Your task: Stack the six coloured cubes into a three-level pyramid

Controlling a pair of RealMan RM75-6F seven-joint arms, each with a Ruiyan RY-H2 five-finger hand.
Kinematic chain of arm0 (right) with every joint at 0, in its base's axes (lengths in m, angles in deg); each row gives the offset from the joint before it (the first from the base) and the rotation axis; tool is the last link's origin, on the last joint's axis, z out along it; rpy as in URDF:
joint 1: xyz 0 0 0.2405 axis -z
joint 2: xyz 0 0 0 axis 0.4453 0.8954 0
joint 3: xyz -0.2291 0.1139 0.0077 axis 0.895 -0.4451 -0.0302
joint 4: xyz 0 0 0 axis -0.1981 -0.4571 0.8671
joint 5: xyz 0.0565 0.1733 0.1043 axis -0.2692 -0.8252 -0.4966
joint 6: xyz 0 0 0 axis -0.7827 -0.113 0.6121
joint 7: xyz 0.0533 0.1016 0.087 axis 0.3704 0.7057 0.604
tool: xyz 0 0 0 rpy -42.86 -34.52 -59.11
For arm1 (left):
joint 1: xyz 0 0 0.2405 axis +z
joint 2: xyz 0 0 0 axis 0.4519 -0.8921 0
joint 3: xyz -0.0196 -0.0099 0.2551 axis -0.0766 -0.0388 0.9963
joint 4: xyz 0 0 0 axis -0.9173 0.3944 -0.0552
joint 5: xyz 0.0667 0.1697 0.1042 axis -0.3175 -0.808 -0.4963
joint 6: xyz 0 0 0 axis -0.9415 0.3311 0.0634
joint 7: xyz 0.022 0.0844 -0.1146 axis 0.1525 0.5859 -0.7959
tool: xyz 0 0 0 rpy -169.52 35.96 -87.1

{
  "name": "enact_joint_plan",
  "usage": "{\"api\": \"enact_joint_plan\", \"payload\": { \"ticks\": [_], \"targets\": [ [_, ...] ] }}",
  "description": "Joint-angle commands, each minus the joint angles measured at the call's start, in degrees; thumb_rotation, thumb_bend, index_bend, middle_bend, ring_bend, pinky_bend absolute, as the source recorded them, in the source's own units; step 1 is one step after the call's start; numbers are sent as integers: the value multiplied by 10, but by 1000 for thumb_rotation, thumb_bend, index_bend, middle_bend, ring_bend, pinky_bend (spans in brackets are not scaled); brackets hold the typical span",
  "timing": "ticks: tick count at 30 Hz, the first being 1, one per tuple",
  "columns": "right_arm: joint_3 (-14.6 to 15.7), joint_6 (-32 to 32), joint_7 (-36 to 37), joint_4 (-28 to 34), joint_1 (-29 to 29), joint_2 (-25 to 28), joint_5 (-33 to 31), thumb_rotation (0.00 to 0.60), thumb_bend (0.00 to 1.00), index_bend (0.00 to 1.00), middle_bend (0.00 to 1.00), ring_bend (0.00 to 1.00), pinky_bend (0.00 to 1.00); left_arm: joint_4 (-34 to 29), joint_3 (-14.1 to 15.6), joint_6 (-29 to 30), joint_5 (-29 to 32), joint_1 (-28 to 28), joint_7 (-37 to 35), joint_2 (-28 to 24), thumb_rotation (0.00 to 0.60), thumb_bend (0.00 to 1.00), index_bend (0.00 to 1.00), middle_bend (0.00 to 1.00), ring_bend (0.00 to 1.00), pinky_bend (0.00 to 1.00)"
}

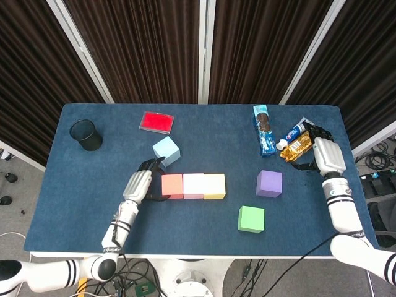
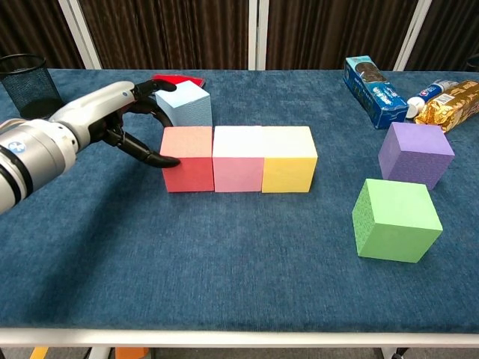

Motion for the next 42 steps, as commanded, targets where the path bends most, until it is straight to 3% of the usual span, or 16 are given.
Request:
{"api": "enact_joint_plan", "payload": {
  "ticks": [1, 19, 30, 42],
  "targets": [
    [0, 0, 0, 0, 0, 0, 0, 600, 95, 0, 105, 0, 0, 4, -2, -7, 5, -1, -3, 1, 600, 169, 68, 401, 40, 72],
    [3, 4, -1, -4, -1, -3, -1, 600, 97, 0, 105, 0, 0, 3, -4, -19, 2, -1, -20, 0, 600, 168, 68, 393, 40, 72],
    [4, 5, -4, -5, -2, -3, -3, 600, 100, 0, 103, 0, 0, 3, 0, -37, -15, 2, -57, -10, 600, 143, 64, 98, 2, 69],
    [8, 12, -10, 4, -4, 7, 5, 600, 101, 0, 102, 0, 0, -27, 5, -25, -23, 15, -57, -37, 600, 140, 56, 54, 0, 64]
  ]
}}
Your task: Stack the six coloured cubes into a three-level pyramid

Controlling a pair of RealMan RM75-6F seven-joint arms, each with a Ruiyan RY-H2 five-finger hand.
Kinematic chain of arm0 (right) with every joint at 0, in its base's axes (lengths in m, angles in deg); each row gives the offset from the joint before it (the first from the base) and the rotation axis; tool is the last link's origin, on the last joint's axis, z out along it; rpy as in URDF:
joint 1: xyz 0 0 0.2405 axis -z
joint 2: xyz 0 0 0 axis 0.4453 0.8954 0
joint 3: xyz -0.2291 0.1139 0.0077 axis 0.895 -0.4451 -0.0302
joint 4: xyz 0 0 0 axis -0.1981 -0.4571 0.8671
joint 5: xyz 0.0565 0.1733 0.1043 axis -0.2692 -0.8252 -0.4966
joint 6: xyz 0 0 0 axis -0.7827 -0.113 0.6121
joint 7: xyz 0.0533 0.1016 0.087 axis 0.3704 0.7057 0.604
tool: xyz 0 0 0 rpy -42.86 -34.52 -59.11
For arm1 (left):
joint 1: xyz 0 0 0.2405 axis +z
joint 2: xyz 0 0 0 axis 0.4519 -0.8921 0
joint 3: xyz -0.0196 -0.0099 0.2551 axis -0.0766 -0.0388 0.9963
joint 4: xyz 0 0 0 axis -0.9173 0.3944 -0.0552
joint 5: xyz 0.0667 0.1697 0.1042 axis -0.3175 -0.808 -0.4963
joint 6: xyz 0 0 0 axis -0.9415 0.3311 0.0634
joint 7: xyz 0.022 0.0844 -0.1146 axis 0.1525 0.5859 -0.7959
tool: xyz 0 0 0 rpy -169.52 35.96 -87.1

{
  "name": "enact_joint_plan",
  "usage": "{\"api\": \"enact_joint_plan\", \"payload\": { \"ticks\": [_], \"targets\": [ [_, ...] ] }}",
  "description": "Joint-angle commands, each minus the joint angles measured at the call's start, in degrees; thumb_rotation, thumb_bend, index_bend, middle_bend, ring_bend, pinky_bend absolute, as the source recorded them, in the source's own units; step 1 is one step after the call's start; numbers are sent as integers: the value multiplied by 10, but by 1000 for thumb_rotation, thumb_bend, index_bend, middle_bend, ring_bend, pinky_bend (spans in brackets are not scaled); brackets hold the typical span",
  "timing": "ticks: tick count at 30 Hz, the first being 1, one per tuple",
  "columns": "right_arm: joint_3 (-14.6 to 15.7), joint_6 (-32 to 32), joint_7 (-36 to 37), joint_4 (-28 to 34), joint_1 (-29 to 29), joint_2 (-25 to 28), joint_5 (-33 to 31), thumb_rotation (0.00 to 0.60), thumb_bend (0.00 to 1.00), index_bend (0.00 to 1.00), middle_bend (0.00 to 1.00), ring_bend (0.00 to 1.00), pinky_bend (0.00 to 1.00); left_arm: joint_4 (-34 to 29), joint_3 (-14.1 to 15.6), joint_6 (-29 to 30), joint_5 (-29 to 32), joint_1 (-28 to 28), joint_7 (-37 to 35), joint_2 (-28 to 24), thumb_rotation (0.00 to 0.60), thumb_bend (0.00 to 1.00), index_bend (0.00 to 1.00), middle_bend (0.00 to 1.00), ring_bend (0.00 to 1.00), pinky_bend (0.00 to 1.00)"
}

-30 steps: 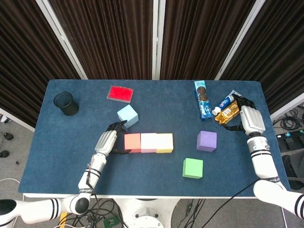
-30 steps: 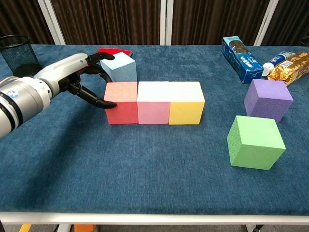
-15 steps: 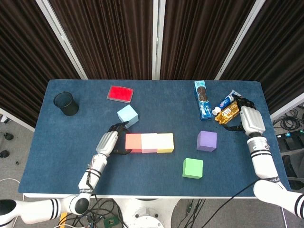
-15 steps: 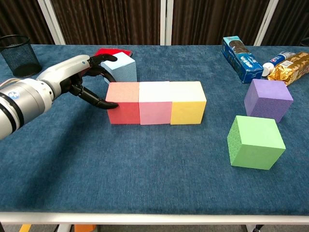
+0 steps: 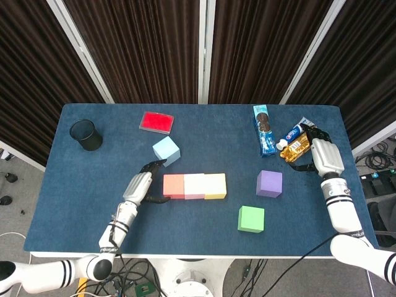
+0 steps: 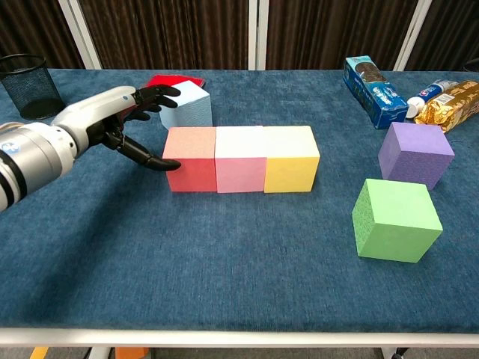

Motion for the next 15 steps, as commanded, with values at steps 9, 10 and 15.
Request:
{"api": "enact_joint_plan", "payload": {
  "ticks": [9, 10, 15],
  "targets": [
    [-2, 4, -13, 19, -11, 13, 11, 600, 90, 0, 104, 0, 0, -78, 14, 38, 3, 47, 37, -141, 600, 142, 56, 8, 0, 69],
    [-4, 2, -21, 23, -18, 10, 13, 600, 89, 0, 105, 0, 0, -82, 12, 50, 3, 56, 35, -156, 600, 142, 56, 8, 0, 69],
    [-16, 6, -63, 33, -59, -8, 9, 600, 89, 0, 111, 0, 0, -84, 6, 98, 5, 95, 9, -196, 600, 142, 56, 16, 0, 80]
  ]
}}
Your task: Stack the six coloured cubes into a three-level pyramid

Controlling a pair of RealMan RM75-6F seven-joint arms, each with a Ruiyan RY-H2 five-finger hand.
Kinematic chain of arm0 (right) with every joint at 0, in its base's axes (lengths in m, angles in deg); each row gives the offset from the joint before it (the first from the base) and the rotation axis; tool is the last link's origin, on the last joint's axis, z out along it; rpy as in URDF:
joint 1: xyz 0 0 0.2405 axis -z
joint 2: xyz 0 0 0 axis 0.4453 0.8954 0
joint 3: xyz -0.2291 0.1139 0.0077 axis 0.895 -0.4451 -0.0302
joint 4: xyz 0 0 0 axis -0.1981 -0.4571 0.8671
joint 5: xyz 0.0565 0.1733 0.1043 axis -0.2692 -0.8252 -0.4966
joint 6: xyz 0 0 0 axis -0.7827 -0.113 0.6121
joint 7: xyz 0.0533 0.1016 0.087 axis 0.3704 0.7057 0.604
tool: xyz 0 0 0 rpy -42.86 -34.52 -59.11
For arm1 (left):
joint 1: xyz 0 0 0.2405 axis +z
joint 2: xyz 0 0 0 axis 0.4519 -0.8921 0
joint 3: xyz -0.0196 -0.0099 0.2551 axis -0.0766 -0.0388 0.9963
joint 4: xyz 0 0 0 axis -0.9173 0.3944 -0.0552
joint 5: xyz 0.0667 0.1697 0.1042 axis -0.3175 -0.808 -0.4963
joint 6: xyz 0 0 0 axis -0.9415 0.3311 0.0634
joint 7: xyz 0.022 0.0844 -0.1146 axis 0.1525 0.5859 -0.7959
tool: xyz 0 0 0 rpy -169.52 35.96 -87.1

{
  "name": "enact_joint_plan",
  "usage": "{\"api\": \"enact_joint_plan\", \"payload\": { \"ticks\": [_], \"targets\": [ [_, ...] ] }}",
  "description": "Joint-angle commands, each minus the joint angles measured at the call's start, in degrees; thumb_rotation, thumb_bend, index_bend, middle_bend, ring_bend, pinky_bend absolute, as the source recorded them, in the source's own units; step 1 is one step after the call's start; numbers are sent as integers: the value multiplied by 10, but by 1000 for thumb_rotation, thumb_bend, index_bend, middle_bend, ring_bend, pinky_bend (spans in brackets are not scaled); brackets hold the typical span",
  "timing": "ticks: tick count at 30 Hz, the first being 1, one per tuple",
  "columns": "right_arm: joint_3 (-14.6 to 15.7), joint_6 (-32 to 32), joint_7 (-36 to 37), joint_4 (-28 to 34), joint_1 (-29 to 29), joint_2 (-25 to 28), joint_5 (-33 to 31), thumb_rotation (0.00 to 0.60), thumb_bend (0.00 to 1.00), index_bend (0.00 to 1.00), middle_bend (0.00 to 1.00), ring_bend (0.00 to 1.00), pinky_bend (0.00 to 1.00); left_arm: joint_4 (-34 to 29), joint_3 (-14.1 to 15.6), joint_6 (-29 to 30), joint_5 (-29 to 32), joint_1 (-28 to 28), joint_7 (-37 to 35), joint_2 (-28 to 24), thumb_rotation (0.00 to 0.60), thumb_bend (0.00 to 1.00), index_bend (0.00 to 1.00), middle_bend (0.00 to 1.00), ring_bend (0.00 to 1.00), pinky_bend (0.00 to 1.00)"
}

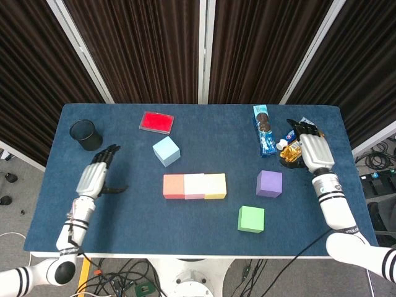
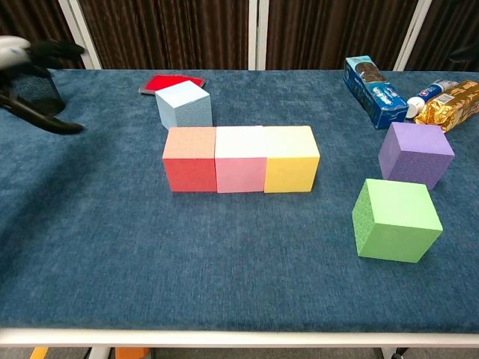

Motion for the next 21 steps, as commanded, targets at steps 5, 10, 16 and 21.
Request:
{"api": "enact_joint_plan", "payload": {
  "ticks": [5, 10, 16, 21],
  "targets": [
    [0, 12, -94, 10, -72, -32, -26, 600, 84, 0, 112, 0, 0, 15, -23, 44, 13, 47, -75, -30, 600, 141, 57, 57, 0, 85],
    [16, -30, -142, 36, -77, -34, -51, 600, 92, 0, 112, 0, 0, 16, -64, 0, 40, 15, -91, -38, 600, 115, 57, 80, 0, 84],
    [19, -73, -132, 63, -48, -6, -62, 600, 92, 0, 113, 0, 0, 32, -101, -51, 125, -74, 2, 18, 600, 65, 57, 103, 0, 78],
    [25, -74, -104, 70, -22, 22, -58, 600, 92, 0, 117, 0, 0, 52, -117, -75, 196, -134, 49, 74, 600, 47, 57, 115, 0, 77]
  ]
}}
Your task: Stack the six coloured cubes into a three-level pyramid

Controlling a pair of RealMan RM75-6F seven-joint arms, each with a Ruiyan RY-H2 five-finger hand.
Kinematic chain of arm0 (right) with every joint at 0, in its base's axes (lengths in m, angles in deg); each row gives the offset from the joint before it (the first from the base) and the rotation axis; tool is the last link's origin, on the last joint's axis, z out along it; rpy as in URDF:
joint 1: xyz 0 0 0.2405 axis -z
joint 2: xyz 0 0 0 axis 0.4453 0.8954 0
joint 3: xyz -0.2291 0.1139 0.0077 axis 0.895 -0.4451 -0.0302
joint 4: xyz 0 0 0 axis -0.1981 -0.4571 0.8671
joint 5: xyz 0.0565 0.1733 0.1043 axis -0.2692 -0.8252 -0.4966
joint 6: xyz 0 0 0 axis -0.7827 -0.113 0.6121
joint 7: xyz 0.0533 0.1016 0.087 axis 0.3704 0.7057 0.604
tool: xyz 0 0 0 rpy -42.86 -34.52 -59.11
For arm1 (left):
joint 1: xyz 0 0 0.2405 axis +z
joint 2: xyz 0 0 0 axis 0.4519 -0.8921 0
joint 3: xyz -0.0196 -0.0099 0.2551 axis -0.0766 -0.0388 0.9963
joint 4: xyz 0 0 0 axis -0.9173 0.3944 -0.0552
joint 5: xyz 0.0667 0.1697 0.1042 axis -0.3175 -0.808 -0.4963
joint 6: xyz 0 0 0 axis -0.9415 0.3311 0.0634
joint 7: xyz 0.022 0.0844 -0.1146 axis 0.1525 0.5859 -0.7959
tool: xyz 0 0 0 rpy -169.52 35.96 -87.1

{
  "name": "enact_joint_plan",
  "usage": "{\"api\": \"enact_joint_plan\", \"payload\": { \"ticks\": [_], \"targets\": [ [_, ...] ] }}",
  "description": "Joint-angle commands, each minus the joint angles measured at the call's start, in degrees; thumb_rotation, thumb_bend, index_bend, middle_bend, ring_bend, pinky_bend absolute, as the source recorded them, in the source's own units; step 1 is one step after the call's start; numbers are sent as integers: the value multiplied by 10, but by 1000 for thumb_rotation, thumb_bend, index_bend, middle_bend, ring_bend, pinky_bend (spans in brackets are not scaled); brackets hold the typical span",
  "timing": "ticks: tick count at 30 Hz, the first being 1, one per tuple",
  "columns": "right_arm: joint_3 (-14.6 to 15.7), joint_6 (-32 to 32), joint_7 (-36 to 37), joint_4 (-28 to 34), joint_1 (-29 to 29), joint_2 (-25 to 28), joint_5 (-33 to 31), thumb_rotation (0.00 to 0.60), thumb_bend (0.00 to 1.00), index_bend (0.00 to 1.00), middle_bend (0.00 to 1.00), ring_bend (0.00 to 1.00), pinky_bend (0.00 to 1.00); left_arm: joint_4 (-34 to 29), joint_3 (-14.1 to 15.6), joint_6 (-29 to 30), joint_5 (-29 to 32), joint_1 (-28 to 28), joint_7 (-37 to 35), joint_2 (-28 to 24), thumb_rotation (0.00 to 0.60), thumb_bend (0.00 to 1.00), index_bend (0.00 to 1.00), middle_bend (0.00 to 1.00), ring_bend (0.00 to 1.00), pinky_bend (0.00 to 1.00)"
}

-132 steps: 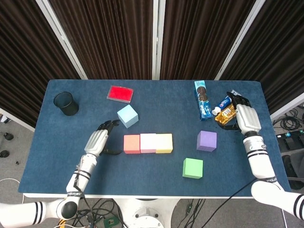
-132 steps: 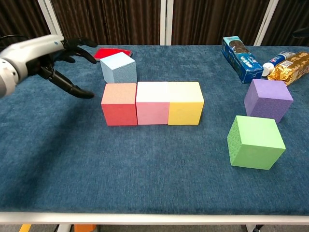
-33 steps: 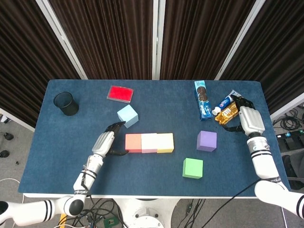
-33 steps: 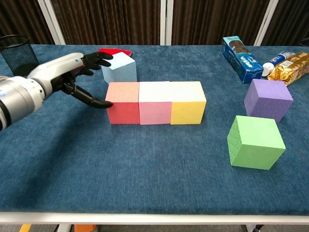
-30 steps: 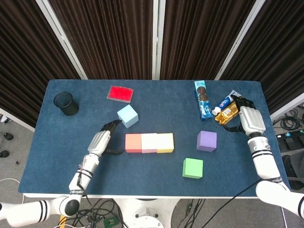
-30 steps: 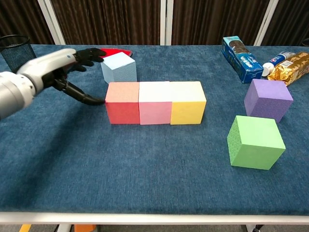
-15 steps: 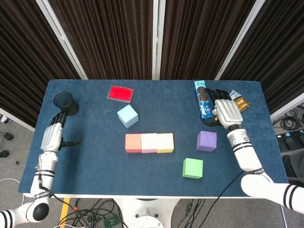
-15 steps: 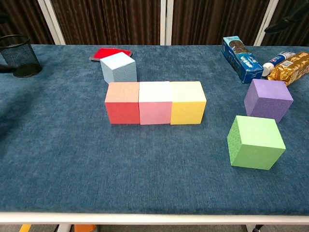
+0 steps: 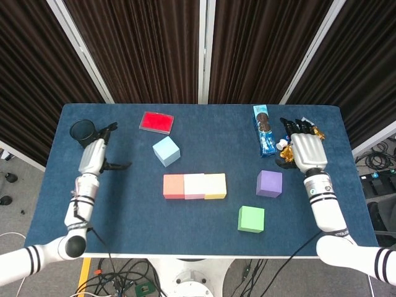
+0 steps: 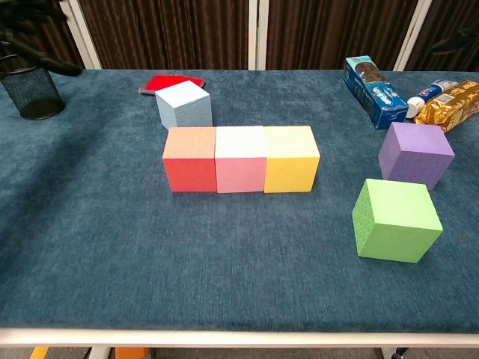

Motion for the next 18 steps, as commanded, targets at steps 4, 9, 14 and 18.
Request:
{"api": "enact_joint_plan", "payload": {
  "ticks": [4, 9, 14, 18],
  "targets": [
    [8, 13, 44, -1, 29, 26, 16, 600, 92, 0, 117, 0, 0, 54, -28, -19, 85, -84, 62, 86, 600, 42, 56, 127, 0, 76],
    [11, 27, 71, -15, 39, 27, 35, 600, 92, 0, 117, 0, 0, 98, -41, -3, 116, -120, 89, 134, 600, 38, 56, 116, 0, 71],
    [13, 43, 92, -36, 43, 19, 47, 600, 92, 0, 117, 0, 0, 134, -50, -2, 150, -146, 114, 164, 600, 30, 54, 107, 0, 56],
    [14, 55, 104, -49, 44, 14, 53, 600, 91, 0, 116, 0, 0, 186, -43, 0, 164, -164, 139, 190, 600, 30, 54, 133, 0, 57]
  ]
}}
